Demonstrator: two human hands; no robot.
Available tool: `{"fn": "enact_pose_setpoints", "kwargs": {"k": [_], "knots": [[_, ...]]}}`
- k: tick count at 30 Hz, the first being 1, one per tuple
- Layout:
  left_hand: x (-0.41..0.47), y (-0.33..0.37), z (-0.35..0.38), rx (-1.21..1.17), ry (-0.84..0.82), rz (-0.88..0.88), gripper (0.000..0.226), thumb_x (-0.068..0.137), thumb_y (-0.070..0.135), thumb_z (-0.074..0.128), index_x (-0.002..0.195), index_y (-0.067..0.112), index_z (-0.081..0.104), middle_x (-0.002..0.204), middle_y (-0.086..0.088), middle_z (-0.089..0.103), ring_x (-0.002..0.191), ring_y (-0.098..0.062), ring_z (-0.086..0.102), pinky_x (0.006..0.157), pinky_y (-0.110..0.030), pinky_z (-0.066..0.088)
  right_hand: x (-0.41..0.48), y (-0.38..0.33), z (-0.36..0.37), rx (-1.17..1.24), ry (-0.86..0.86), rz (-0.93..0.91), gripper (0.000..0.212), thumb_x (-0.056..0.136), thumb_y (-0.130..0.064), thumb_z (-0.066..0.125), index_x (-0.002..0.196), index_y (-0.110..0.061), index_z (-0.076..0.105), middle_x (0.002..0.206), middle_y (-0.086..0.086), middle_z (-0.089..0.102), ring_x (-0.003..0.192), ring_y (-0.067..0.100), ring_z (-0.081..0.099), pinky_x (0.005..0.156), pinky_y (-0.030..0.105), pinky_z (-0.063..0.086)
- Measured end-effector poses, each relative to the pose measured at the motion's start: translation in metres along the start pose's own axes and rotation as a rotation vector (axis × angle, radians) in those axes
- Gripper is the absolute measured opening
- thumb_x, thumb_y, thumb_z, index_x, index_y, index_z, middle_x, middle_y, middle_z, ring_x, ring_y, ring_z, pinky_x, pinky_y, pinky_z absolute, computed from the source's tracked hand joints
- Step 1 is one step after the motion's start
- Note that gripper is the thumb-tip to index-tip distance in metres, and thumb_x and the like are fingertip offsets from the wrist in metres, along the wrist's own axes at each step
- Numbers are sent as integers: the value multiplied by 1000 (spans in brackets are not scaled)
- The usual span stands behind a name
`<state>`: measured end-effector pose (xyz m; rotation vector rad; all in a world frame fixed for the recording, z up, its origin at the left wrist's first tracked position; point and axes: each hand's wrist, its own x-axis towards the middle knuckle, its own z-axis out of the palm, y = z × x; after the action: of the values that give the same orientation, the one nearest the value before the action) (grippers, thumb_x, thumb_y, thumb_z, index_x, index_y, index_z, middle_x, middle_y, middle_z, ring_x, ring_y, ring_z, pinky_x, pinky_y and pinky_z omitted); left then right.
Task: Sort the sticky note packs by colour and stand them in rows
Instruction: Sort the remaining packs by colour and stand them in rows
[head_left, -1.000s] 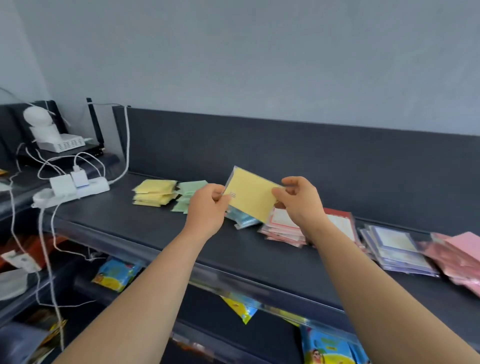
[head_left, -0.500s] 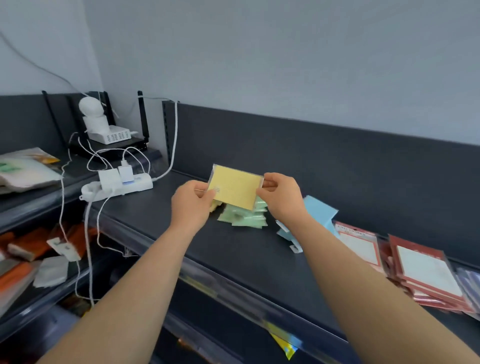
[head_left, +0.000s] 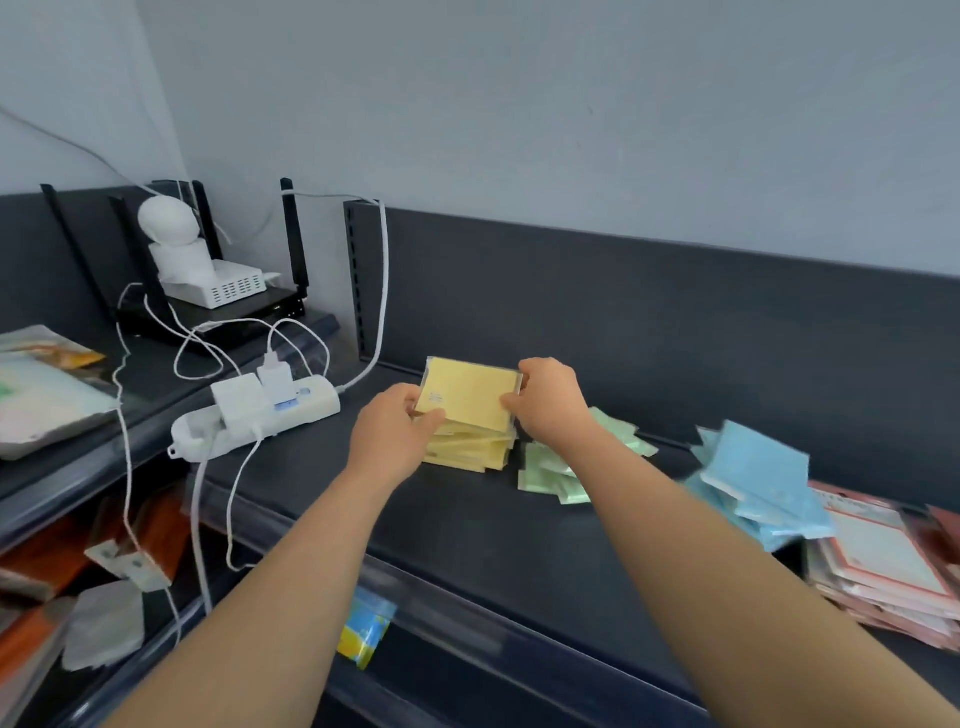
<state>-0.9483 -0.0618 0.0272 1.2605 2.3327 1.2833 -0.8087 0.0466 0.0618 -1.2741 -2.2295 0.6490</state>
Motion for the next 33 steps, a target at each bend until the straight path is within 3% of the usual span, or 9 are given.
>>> {"fn": "enact_pose_setpoints", "kwargs": {"k": [4,11,15,18,24,26,30,33], "knots": [[17,-16,3,90,-68,0,22,90,30,62,109,17,61,103,3,64,95,-17,58,75,-29,41,11,-6,19,-195,-35,21,31,85,-2,51,64,-13,30,73,1,36,55,13,31,45,24,24],[23,-25,3,189,-133,22,36,94,37,55,116,9,57,113,-7,62,102,-24,57,84,-36,47,10,-8,26,-355,-38,-8,32,86,3,47,62,-11,30,73,1,33,59,18,35,46,24,24],[15,-8,-3,353,-24,173,38,96,38,50,123,11,55,120,-9,57,110,-31,51,89,-41,44,-8,-3,11,-353,72,-53,23,89,-9,48,68,-8,39,78,2,41,70,27,43,49,29,31],[3,11,0,380,17,332,37,98,36,48,128,16,55,123,-4,57,110,-28,50,89,-37,39,-27,8,-8,-391,155,-85,22,95,-20,49,102,-3,60,107,6,57,91,30,57,72,36,50],[-26,48,28,346,-12,538,33,97,37,49,123,19,60,115,0,62,104,-23,55,85,-32,39,-73,41,-42,-420,235,-21,34,97,-25,47,125,-8,57,130,4,56,114,26,55,90,35,46],[-37,60,41,331,-28,577,34,96,37,49,123,19,60,114,0,63,101,-23,56,84,-33,40,-91,53,-54,-424,263,6,34,97,-25,48,125,-9,58,129,3,57,114,25,54,89,34,46],[-63,89,66,296,-76,653,35,97,38,49,124,19,60,116,1,63,105,-23,57,88,-35,43,-125,80,-80,-452,316,66,24,96,-25,48,107,-7,59,115,5,60,107,29,56,79,34,43],[-88,115,88,258,-92,712,34,96,37,50,122,19,62,116,1,64,105,-23,57,89,-34,42,-152,103,-104,-486,317,105,30,97,-25,46,117,-7,58,124,5,58,112,27,54,86,33,43]]}}
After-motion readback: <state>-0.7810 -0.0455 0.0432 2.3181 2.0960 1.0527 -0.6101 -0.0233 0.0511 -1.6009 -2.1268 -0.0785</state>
